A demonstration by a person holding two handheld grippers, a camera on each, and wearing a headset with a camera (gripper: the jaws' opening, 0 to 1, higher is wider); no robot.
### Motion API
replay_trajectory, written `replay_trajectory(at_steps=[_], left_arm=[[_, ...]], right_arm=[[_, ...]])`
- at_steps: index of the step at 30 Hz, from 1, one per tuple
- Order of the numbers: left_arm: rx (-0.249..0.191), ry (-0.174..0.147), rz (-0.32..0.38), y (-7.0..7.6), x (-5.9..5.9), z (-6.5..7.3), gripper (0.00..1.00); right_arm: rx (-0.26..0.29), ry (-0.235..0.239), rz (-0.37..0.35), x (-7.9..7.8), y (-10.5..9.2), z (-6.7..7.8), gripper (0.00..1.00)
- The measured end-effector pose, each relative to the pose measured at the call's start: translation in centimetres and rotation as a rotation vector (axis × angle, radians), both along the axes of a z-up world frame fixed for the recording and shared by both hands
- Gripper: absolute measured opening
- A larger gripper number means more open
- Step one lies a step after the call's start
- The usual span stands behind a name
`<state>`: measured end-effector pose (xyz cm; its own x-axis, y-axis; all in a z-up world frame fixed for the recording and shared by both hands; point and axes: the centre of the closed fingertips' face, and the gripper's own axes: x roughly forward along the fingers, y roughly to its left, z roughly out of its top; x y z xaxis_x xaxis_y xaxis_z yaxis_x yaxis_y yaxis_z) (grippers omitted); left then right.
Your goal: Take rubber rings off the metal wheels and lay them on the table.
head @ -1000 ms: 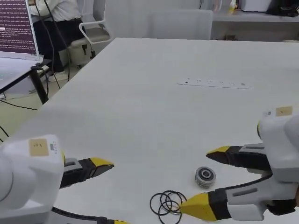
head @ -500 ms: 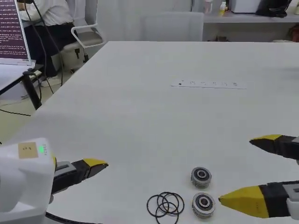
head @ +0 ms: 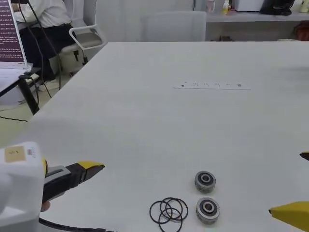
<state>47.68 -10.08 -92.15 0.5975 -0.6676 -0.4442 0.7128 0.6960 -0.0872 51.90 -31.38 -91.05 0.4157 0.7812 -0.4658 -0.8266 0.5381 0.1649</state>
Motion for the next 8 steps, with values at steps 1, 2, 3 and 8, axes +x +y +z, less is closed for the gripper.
replay_trajectory(at_steps=[1,2,3,8], left_arm=[[-0.002,0.000,0.002,0.0,0.0,0.0,0.97],[-0.005,-0.001,0.005,0.0,0.1,0.0,0.97],[-0.007,-0.001,0.007,0.0,0.1,0.1,0.97],[-0.008,0.000,0.011,0.1,0.1,0.1,0.97]], right_arm=[[-0.006,0.013,-0.006,-0.2,-0.2,-0.5,0.99],[-0.010,0.020,-0.010,-0.4,-0.3,-0.8,0.99],[-0.016,0.029,-0.012,-0.5,-0.4,-1.2,0.99],[-0.037,0.070,-0.009,-1.5,-0.6,-2.7,0.99]])
